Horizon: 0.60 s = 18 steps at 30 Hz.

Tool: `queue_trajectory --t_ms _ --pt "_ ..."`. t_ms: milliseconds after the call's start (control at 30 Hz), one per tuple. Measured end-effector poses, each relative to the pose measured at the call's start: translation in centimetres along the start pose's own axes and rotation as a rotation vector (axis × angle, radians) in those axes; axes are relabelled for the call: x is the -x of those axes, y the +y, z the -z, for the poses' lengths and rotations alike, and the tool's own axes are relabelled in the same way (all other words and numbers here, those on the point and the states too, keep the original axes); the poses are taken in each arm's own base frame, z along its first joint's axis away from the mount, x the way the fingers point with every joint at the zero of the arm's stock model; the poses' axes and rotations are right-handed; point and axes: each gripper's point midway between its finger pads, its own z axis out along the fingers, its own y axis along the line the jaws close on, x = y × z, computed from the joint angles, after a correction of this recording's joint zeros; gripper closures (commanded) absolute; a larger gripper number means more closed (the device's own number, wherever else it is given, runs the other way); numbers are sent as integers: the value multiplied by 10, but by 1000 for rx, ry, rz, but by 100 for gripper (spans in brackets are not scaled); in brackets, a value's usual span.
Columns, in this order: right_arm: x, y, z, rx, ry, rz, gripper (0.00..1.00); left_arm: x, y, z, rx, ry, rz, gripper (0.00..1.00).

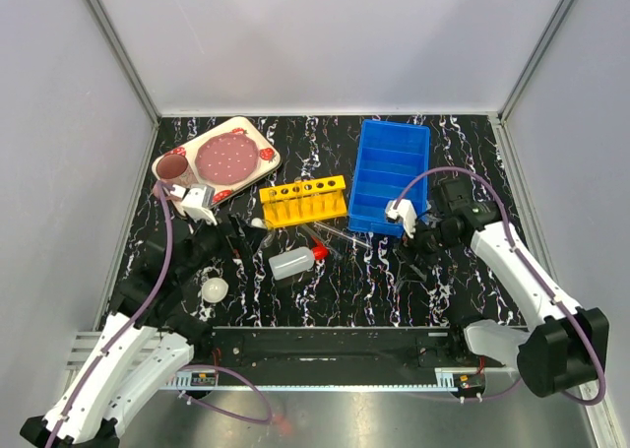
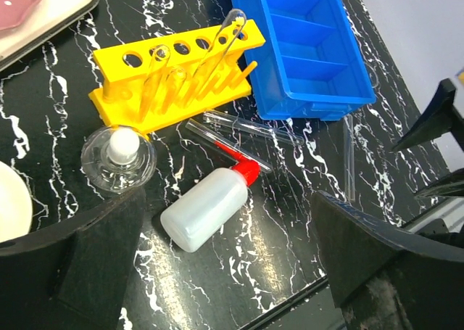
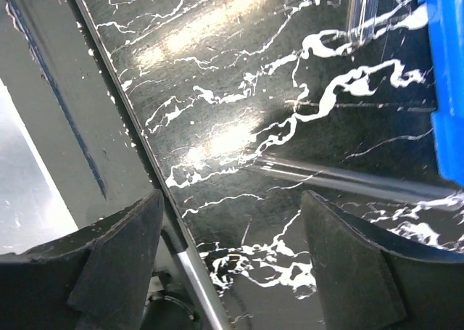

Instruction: Organize the chemistry lab equipment

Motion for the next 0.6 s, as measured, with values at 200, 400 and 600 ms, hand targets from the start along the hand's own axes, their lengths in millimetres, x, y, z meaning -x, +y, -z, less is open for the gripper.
queue_trajectory --t_ms 200,400,600 --pt "-20 -6 -13 2 92 -127 29 0 -6 -2 -31 -3 35 1" --pt "-49 -17 -27 3 230 -205 43 -13 -6 -6 -50 10 87 1" --pt "-62 -21 -36 -42 294 -161 26 -17 -9 -7 -65 21 118 1"
